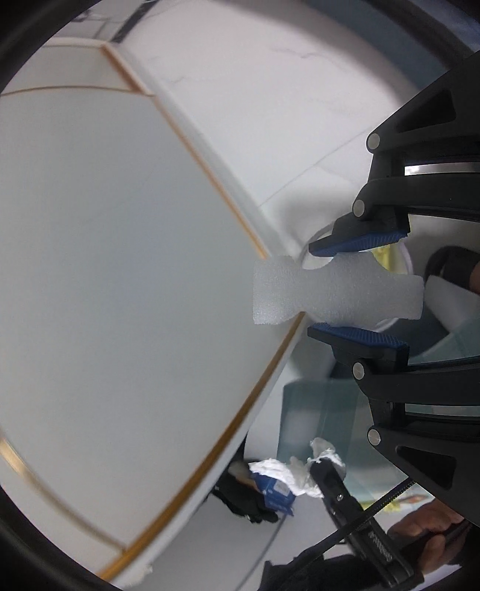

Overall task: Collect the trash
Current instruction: 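Carry the tissue in the left gripper while the right carries the foam piece toward the bin, then open both grippers over the bin to drop tissue and foam piece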

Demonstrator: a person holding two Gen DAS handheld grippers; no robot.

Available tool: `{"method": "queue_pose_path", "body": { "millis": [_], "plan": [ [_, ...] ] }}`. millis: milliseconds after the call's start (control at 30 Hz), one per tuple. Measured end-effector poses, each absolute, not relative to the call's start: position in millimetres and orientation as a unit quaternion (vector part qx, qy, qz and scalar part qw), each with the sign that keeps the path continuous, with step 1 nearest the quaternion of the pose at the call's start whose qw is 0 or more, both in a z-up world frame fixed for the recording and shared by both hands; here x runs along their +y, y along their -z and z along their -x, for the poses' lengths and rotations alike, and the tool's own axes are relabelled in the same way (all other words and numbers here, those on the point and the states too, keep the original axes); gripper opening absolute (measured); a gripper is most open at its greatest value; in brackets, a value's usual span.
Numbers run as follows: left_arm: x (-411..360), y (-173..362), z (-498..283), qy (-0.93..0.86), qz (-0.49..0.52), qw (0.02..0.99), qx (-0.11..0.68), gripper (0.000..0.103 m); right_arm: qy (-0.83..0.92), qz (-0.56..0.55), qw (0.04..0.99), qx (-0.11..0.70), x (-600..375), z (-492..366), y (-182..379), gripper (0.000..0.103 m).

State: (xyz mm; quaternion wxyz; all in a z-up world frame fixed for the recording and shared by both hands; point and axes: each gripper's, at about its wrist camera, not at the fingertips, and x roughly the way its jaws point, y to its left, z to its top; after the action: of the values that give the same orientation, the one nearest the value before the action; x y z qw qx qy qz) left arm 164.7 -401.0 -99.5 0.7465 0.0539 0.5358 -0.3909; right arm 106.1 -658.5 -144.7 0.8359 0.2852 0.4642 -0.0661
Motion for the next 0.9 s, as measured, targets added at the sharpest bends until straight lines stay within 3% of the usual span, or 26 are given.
{"method": "queue_pose_path", "body": {
  "millis": [400,900],
  "plan": [
    [-435.2,216.4,-174.7,0.343,-0.112,0.646,0.673,0.005,0.048,-0.38,0.758,0.529,-660.4,-125.1,279.9,0.036],
    [-456.3,260.9,-176.1,0.294,-0.151,0.6,0.729,0.005,0.055,-0.426,0.698,0.574,-639.6,-143.4,353.6,0.037]
  ]
}}
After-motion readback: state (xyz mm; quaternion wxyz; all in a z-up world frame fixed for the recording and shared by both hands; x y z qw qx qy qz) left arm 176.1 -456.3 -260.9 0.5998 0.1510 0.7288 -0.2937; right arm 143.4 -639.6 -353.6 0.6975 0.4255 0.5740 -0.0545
